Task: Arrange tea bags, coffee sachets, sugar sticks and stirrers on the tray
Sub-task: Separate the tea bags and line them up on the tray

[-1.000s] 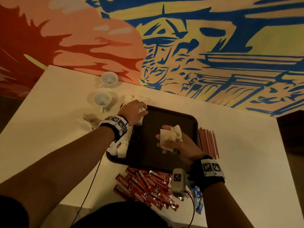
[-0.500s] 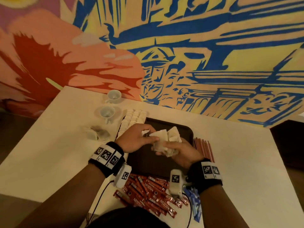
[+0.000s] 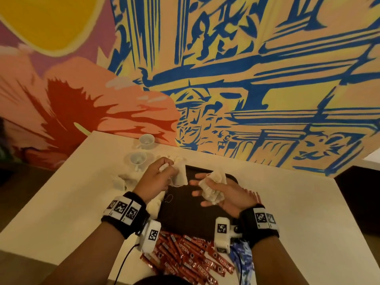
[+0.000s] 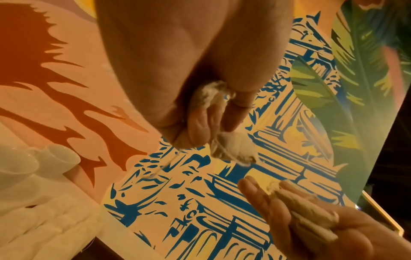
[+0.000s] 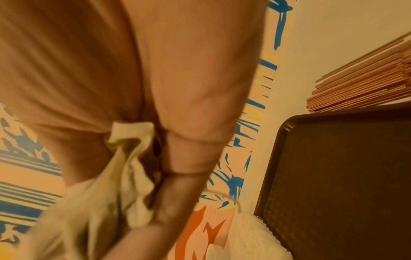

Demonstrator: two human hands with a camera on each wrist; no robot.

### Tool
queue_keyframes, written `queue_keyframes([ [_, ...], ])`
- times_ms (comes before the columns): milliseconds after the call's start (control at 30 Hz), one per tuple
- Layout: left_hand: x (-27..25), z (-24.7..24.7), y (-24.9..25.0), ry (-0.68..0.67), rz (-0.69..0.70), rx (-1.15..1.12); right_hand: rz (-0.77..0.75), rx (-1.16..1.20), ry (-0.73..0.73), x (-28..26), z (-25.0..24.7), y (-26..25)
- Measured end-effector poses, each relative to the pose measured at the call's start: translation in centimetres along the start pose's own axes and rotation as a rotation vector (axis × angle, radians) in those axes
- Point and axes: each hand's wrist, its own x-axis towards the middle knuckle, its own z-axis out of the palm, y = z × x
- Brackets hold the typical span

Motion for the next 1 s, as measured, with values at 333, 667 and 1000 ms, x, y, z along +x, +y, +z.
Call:
queue_keyframes([
  [333, -1.7, 1.7, 0.2, -0.054, 0.085, 0.248, 0.009, -0.228, 0.076, 0.4, 0.5, 0.3],
  [667, -1.4, 2.3, 0.0, -0.224, 0.062, 0.437, 0.053, -0.325, -0.086, 0.9, 1.2, 0.3],
  [1000, 0.0, 0.6, -2.1, -0.067, -0.126, 0.064, 0.062, -0.004, -0.05, 0.8, 0.3, 0.9],
])
